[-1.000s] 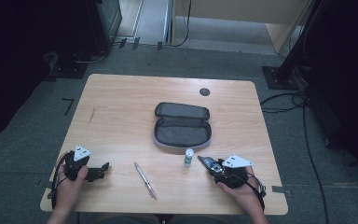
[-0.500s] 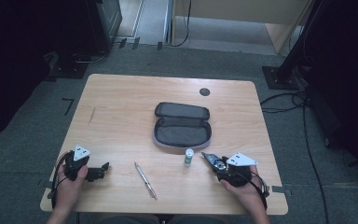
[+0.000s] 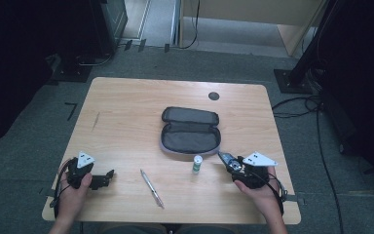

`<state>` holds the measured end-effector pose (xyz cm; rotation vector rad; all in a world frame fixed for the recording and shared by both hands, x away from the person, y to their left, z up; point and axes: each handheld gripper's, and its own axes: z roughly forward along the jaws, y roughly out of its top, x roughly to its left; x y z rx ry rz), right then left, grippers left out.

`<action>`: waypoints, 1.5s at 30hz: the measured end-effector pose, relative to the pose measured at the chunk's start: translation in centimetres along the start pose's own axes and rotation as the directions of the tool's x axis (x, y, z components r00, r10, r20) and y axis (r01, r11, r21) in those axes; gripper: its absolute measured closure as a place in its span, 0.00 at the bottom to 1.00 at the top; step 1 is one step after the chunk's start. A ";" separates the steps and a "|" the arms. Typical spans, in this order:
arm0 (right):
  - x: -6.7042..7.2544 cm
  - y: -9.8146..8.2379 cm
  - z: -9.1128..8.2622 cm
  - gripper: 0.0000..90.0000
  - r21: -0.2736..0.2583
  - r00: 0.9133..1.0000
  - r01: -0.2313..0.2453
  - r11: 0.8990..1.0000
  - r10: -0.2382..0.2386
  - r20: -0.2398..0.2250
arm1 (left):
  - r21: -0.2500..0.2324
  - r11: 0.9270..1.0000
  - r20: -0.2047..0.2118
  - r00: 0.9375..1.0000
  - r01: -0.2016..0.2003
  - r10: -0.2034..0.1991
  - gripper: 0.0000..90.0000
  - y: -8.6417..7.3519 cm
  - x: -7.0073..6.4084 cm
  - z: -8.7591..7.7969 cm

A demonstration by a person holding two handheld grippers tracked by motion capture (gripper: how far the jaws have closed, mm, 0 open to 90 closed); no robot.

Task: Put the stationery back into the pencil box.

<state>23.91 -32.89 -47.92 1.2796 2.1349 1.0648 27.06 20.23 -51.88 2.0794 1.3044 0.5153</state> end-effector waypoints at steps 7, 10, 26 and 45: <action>0.1 1.4 -0.1 0.47 -0.011 1.000 0.007 1.000 -0.007 0.009 | 0.000 1.000 0.000 1.000 0.000 0.000 0.00 0.0 0.0 0.0; 0.0 2.1 -0.2 0.47 -0.016 1.000 0.014 1.000 -0.013 0.016 | -0.001 1.000 -0.001 1.000 0.000 0.000 0.00 0.0 0.0 0.0; 0.2 5.9 0.6 0.47 -0.042 0.998 0.054 0.998 -0.054 0.011 | -0.001 1.000 -0.001 1.000 0.000 0.000 0.00 0.0 0.0 0.0; 0.9 8.9 4.8 0.47 -0.021 0.994 0.101 0.995 -0.102 -0.041 | -0.001 1.000 0.001 1.000 0.002 -0.002 0.00 0.0 0.0 0.0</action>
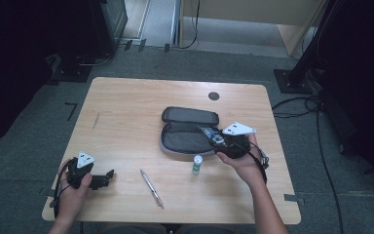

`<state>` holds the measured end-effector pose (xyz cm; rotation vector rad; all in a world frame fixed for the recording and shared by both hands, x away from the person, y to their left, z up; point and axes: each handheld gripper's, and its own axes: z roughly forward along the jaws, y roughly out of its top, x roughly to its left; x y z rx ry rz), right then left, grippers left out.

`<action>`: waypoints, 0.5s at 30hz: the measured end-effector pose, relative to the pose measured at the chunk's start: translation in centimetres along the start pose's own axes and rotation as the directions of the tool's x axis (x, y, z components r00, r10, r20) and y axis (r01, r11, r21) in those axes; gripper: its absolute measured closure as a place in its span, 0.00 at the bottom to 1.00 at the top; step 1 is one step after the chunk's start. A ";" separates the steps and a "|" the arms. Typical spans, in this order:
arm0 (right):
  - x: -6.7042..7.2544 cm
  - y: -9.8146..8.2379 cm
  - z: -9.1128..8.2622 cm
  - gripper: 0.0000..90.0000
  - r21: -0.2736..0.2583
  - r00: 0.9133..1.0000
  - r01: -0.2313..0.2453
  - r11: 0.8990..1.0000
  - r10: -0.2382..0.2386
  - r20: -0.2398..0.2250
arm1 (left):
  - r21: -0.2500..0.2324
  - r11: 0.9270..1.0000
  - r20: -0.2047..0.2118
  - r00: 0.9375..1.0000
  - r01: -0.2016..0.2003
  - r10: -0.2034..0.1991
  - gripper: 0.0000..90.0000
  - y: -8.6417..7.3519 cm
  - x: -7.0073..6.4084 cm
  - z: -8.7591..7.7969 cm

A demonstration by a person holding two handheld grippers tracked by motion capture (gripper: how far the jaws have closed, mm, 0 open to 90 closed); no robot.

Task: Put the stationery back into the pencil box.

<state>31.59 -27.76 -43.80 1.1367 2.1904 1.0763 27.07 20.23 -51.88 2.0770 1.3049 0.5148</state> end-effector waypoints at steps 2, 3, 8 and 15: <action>0.1 0.2 0.6 0.47 0.007 1.000 0.002 1.000 -0.001 -0.006 | 0.000 1.000 0.000 1.000 -0.001 0.001 0.00 0.0 0.0 0.0; 0.1 0.3 0.8 0.47 0.010 1.000 0.004 1.000 -0.004 -0.009 | 0.000 1.000 0.000 1.000 0.000 0.000 0.00 0.0 0.0 0.0; 0.2 0.4 2.1 0.47 0.030 0.999 0.025 0.999 -0.024 -0.033 | 0.000 1.000 0.000 1.000 0.000 0.000 0.00 0.0 0.0 0.0; -0.2 0.0 3.7 0.47 0.056 0.999 0.027 0.998 -0.024 -0.048 | 0.000 1.000 -0.001 1.000 -0.001 0.001 0.00 0.0 0.0 0.0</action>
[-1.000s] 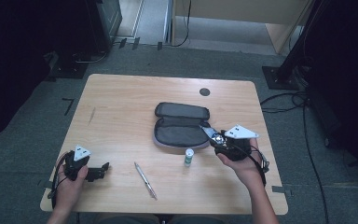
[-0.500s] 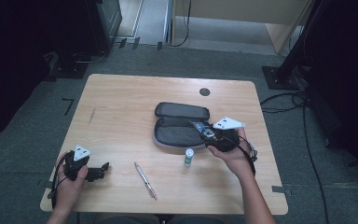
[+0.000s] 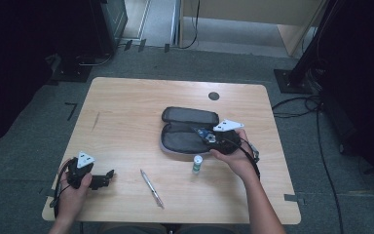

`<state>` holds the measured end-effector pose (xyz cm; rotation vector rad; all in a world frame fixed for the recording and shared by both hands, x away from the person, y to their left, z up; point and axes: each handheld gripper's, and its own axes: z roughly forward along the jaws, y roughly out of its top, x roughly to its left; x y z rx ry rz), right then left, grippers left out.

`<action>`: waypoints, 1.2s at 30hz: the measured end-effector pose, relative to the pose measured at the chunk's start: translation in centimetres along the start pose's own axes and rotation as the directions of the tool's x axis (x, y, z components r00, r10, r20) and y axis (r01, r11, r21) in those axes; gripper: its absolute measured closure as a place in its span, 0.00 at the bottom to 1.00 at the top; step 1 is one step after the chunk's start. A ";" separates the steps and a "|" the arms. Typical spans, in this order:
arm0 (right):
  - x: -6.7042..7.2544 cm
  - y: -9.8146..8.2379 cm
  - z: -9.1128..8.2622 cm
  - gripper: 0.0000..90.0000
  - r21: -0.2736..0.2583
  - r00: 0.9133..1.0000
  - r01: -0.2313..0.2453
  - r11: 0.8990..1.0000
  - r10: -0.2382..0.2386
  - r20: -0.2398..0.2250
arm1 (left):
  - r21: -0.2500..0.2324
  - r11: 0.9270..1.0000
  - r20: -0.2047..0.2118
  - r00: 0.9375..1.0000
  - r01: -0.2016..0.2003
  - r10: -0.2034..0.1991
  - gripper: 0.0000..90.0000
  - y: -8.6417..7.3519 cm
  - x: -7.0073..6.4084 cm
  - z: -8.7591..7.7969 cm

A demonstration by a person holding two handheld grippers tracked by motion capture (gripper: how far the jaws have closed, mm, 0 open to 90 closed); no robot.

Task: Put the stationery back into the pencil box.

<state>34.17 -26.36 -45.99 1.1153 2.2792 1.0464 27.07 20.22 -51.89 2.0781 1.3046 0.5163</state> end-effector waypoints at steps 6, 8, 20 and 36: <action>-0.4 -0.3 1.1 0.47 0.033 1.000 -0.010 0.999 0.010 0.000 | 0.000 1.000 0.001 1.000 0.001 -0.001 0.00 0.0 0.0 0.0; -0.6 -0.4 1.3 0.47 0.041 1.000 -0.016 0.999 0.016 -0.010 | 0.000 1.000 0.001 1.000 0.000 0.000 0.00 0.0 0.0 0.0; -1.1 -0.7 2.3 0.47 0.065 0.998 -0.015 0.998 0.019 -0.054 | -0.001 1.000 0.000 1.000 0.000 0.000 0.00 0.0 0.0 0.0; -1.0 -0.6 2.7 0.46 0.096 0.998 -0.025 0.995 0.031 -0.053 | -0.001 1.000 0.002 1.000 0.000 0.000 0.00 0.0 0.0 0.0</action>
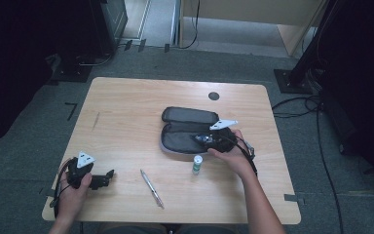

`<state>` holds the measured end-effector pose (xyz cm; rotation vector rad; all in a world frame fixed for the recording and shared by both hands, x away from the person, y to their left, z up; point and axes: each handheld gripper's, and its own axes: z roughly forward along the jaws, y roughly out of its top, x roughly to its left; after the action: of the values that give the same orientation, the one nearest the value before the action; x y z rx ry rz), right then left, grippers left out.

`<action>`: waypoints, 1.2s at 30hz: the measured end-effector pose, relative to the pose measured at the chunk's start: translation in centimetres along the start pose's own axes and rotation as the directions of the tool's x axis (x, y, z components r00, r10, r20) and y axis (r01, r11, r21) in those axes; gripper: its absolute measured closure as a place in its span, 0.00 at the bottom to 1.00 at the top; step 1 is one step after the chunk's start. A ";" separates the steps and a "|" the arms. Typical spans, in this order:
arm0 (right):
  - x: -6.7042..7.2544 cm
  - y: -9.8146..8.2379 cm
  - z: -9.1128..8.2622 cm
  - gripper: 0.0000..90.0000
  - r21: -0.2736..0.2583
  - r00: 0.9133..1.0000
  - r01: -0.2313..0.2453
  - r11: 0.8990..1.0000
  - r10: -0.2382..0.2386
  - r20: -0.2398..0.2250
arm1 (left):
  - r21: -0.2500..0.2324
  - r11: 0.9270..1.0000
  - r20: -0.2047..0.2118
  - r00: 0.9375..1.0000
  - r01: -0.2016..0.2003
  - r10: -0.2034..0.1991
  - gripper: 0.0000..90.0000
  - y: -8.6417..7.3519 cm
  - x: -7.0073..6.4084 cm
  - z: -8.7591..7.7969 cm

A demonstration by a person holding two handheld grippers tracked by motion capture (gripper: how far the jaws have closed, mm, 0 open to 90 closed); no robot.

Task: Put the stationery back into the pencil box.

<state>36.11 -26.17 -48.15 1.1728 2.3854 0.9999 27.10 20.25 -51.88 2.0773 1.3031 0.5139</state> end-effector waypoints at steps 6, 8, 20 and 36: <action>-0.3 0.0 -0.6 0.38 -0.013 1.000 -0.019 1.000 0.019 0.008 | -0.001 1.000 0.000 1.000 0.001 -0.001 0.00 0.0 0.0 0.0; -0.3 0.0 -0.9 0.37 -0.015 1.000 -0.027 1.000 0.027 0.012 | 0.000 1.000 -0.001 1.000 -0.001 0.001 0.00 0.0 0.0 0.0; 0.7 -0.4 -4.2 0.39 -0.096 0.997 -0.066 0.993 0.069 0.022 | 0.000 1.000 -0.002 1.000 -0.001 0.001 0.00 0.0 0.0 0.0; 2.7 -1.1 -7.4 0.41 -0.133 0.995 -0.093 0.987 0.096 0.018 | 0.002 1.000 -0.005 1.000 -0.003 0.003 0.00 0.0 -0.1 0.0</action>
<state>29.85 -27.95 -43.54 1.2514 2.2255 1.1466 27.09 20.18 -51.89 2.0812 1.3040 0.5198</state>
